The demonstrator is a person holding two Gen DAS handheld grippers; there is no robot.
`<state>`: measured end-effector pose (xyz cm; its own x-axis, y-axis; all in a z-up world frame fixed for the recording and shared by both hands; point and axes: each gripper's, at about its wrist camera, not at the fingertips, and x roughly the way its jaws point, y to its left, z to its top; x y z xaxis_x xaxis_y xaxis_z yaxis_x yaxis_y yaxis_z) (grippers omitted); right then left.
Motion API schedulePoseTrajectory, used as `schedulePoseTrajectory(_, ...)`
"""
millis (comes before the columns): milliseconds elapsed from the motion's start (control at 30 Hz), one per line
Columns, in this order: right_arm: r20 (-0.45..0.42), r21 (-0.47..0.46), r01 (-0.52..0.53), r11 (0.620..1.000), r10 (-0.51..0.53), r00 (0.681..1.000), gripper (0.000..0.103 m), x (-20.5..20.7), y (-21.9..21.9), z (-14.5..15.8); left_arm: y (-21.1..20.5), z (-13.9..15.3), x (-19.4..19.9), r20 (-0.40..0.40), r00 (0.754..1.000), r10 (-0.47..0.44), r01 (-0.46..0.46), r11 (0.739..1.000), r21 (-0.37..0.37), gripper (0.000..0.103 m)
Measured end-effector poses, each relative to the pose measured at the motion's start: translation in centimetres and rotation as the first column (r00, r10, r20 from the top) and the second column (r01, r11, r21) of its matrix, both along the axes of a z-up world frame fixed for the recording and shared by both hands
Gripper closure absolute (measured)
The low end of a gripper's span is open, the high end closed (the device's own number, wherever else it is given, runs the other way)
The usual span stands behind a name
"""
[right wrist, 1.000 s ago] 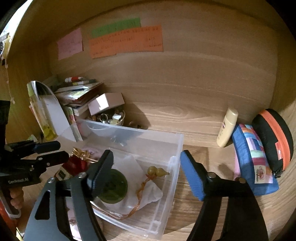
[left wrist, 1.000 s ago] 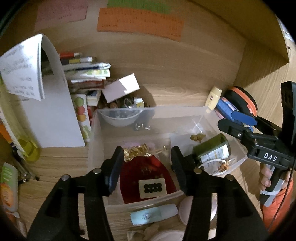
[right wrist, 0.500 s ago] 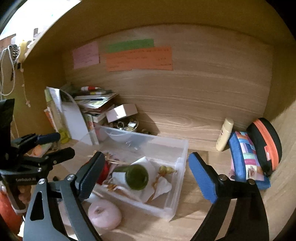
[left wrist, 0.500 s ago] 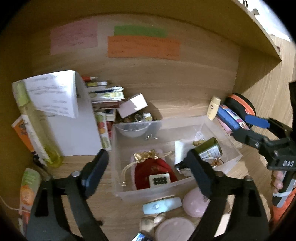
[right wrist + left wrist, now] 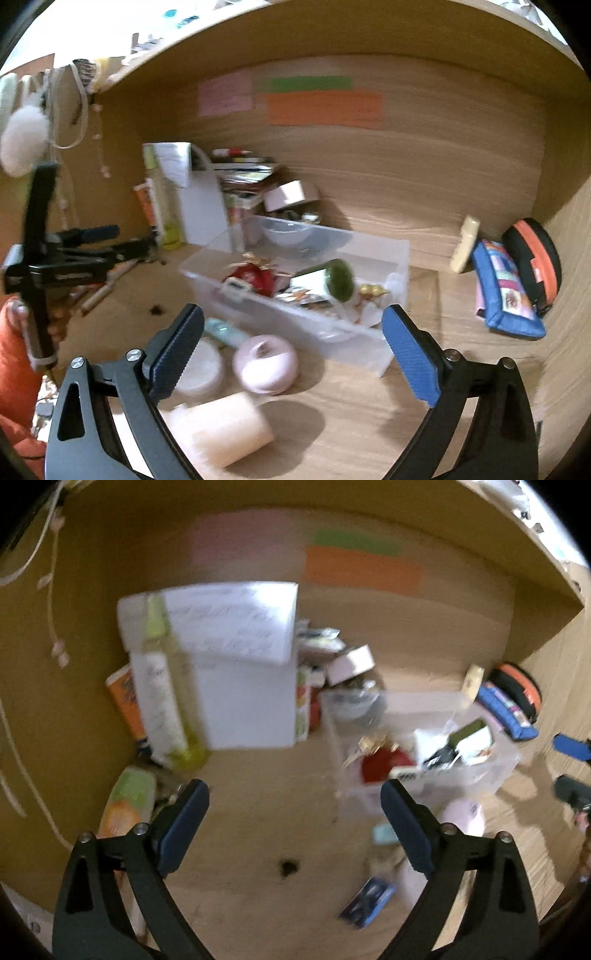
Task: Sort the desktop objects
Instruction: 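Withdraw both grippers from the box toward the remaining items on the desk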
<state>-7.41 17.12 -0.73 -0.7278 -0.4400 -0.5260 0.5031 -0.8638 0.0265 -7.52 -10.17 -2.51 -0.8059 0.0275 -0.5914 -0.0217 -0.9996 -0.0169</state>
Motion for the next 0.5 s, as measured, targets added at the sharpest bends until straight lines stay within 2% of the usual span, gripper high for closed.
schedulePoseTrajectory(167, 0.007, 0.012, -0.035, 0.999, 0.035, 0.999, 0.001, 1.9, -0.7, -1.3, -0.9, -2.7, 0.8, 0.073, 0.997, 0.03, -0.028, 0.999, -0.019, 0.008)
schedulePoseTrajectory(267, 0.052, 0.031, -0.056, 0.998, 0.054, 0.997, 0.001, 2.3, -1.1, -2.9, -1.0, -4.2, 1.0, 0.113, 0.993, 0.03, -0.028, 0.999, -0.022, 0.008)
schedulePoseTrajectory(433, 0.131, 0.07, -0.082, 0.994, 0.073, 0.989, 0.001, 2.6, -1.3, -5.6, -0.4, -5.5, 1.0, 0.128, 0.991, 0.022, -0.016, 0.999, -0.049, 0.009)
schedulePoseTrajectory(500, 0.154, 0.071, -0.093, 0.993, 0.081, 0.985, 0.001, 2.7, -1.2, -6.3, 0.0, -5.7, 1.0, 0.131, 0.991, 0.007, 0.0, 0.999, -0.051, 0.014)
